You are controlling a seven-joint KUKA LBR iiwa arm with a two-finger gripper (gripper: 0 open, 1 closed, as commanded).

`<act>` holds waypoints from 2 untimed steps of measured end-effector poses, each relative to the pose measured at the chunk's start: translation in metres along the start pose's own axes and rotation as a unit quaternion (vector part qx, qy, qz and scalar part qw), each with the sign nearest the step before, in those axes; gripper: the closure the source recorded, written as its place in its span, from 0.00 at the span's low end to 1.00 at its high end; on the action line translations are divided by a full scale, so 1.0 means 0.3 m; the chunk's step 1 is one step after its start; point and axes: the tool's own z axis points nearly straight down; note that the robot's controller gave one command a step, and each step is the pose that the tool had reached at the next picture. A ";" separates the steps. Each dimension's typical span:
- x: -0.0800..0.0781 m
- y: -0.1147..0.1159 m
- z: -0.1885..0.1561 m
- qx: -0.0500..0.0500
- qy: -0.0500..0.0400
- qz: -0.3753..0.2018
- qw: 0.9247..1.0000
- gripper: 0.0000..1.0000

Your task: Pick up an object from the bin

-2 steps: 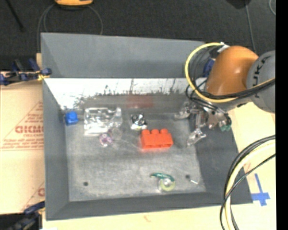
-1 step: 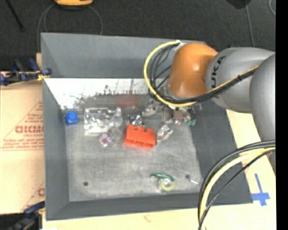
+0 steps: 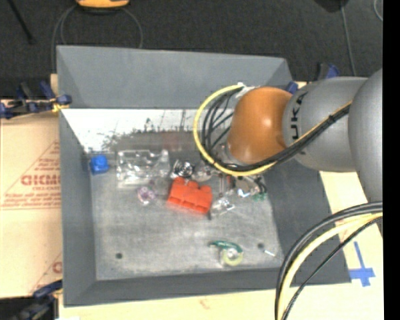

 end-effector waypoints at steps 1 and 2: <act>-0.131 0.095 0.008 -0.002 0.021 -0.047 0.999 0.00; -0.148 0.099 0.001 -0.001 0.006 -0.045 0.999 1.00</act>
Offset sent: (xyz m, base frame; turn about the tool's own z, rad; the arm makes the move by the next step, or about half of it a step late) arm 0.0269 0.0460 -0.0073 -0.0941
